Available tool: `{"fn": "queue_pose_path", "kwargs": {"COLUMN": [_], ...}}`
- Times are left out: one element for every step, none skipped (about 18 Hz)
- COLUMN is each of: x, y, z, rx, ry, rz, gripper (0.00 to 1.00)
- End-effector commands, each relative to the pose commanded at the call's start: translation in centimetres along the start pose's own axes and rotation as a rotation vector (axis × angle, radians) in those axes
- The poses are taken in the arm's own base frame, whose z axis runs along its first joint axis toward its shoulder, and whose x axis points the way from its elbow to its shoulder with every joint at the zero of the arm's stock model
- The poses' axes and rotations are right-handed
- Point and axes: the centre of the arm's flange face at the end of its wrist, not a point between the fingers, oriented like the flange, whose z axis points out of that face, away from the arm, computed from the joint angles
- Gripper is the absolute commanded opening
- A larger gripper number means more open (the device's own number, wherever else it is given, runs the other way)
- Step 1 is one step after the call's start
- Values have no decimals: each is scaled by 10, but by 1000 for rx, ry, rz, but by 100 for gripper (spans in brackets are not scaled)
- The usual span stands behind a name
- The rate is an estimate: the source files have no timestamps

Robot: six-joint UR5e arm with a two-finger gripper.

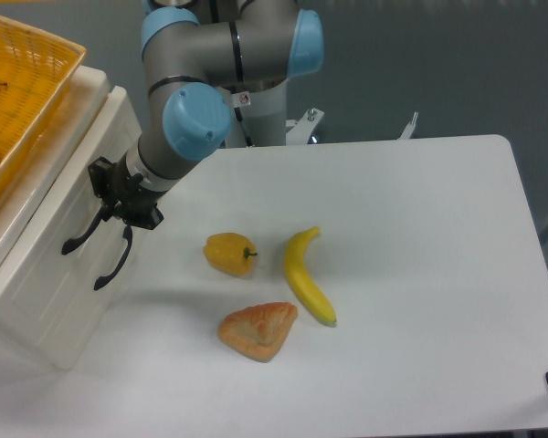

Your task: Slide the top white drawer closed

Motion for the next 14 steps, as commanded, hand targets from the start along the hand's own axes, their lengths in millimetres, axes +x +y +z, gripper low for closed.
{"fn": "queue_pose_path", "kwargs": {"x": [0, 0, 0, 0, 0, 0, 0, 0, 0, -1, -4, -7, -13, -24], "y": [0, -1, -1, -1, -1, -1, -1, -2, -2, -1, -1, 0, 2, 6], "z": [0, -1, -1, -1, -1, -1, -1, -1, -1, -3, -6, -10, -16, -27], "rx": [0, 2, 2, 3, 3, 1, 2, 2, 2, 5, 7, 11, 18, 33], "ry": [0, -2, -2, -4, -3, -4, -5, -5, -5, -7, -12, -20, -29, -41], "rz": [0, 2, 2, 3, 3, 3, 4, 2, 3, 2, -1, -5, -12, -24], "gripper": [13, 13, 13, 13, 13, 13, 13, 13, 13, 14, 15, 17, 22, 24]}}
